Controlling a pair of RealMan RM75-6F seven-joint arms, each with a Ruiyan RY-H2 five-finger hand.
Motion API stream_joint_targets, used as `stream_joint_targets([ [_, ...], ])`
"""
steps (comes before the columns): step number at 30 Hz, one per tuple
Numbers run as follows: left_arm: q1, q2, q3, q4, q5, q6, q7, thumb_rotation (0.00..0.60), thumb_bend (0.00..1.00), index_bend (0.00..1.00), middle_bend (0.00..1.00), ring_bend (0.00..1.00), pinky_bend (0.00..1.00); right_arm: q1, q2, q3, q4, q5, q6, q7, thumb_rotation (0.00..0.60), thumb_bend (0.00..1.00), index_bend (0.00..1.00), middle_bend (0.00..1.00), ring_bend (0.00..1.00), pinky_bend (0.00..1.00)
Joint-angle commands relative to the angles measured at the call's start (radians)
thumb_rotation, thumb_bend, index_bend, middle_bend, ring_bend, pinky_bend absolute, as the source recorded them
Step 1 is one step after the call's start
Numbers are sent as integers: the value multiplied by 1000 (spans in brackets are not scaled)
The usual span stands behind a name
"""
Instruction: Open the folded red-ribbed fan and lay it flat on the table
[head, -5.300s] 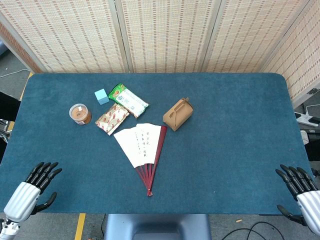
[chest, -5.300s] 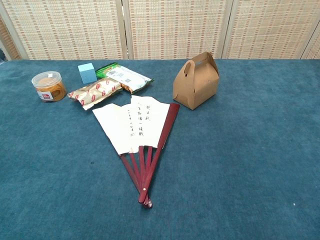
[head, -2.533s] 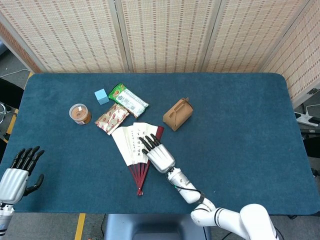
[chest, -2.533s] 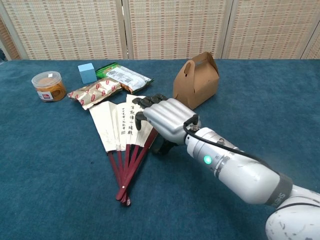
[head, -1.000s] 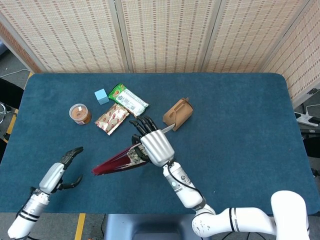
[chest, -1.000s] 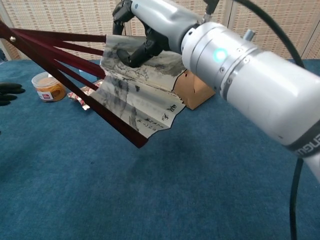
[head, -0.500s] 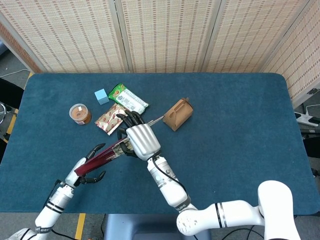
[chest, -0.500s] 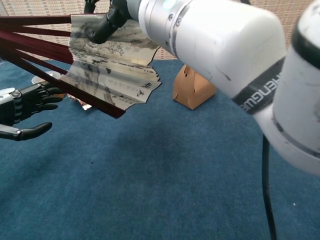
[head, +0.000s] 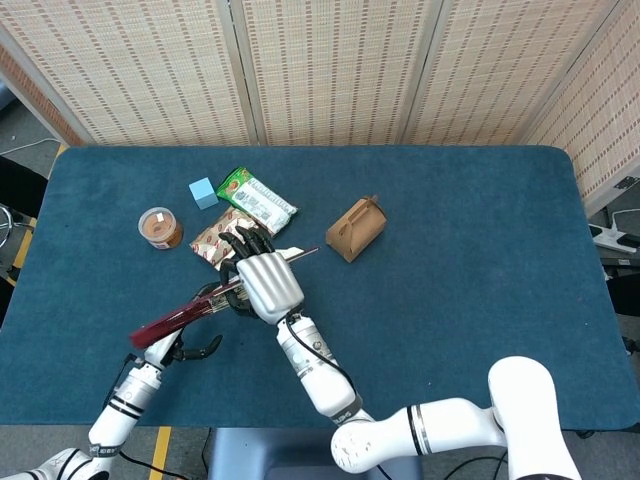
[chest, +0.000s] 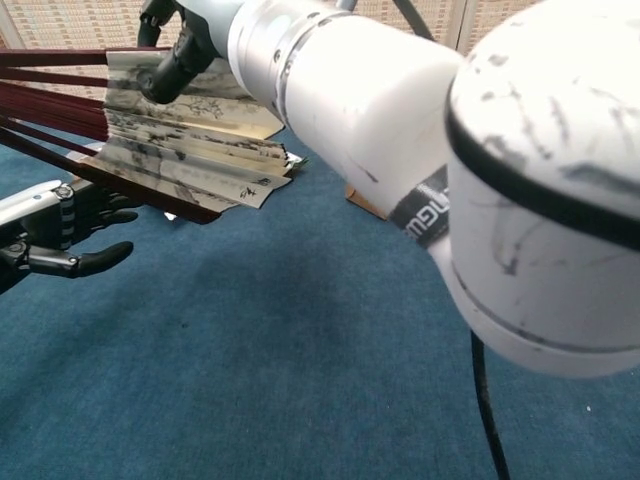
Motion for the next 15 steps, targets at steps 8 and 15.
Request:
stream_joint_targets([
  [8, -7, -15, -50, -72, -79, -21, -29, 600, 382, 5, 0, 0, 0, 34, -23, 1, 16, 8, 32, 7, 600, 546, 684, 114, 0, 65],
  [15, 4, -11, -62, -118, -91, 2, 10, 600, 410, 294, 0, 0, 0, 55, -41, 3, 25, 19, 42, 15, 600, 545, 685, 114, 0, 65],
])
